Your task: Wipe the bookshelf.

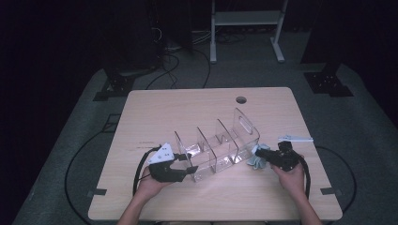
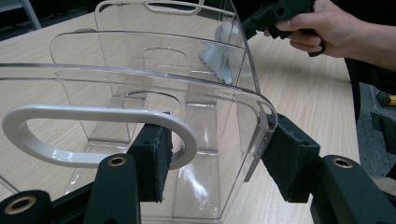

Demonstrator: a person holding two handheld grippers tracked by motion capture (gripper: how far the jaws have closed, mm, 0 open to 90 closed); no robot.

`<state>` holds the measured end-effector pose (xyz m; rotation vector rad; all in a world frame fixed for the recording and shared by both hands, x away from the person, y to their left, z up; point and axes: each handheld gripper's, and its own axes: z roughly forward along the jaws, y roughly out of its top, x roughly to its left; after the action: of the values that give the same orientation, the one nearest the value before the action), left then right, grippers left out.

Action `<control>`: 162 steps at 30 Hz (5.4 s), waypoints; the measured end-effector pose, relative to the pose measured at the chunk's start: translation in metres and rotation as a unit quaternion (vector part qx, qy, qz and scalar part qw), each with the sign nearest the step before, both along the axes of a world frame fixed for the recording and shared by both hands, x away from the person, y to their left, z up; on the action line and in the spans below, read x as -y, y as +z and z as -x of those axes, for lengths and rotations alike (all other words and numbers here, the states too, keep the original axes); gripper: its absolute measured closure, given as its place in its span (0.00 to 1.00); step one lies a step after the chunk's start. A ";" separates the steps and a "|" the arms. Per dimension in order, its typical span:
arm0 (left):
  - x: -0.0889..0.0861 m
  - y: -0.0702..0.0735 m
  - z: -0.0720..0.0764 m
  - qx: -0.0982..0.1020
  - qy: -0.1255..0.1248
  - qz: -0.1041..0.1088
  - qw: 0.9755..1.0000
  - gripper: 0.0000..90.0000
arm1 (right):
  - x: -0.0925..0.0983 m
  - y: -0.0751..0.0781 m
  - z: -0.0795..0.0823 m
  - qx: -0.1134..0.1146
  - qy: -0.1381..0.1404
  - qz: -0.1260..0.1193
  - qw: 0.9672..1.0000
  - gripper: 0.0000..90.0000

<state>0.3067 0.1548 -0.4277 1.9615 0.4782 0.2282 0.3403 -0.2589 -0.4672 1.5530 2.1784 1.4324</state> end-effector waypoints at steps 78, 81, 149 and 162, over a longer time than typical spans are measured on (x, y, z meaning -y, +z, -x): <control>0.008 -0.001 0.003 0.004 0.008 -0.005 1.000 0.51 | -0.069 -0.016 0.006 -0.014 0.074 0.064 0.995 0.92; 0.008 -0.001 0.002 0.004 0.008 -0.004 1.000 0.51 | -0.064 0.008 0.014 0.036 0.064 0.035 0.997 0.92; 0.009 -0.002 0.002 0.000 0.018 -0.002 1.000 0.51 | -0.132 -0.013 0.029 0.006 0.144 0.082 0.986 0.92; 0.009 -0.001 0.002 -0.001 0.020 -0.003 1.000 0.51 | -0.132 -0.022 0.025 -0.010 0.146 0.085 0.985 0.92</control>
<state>0.3046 0.1461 -0.4288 1.9598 0.5188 0.2527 0.3155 -0.1265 -0.4895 1.2366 2.5496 1.2600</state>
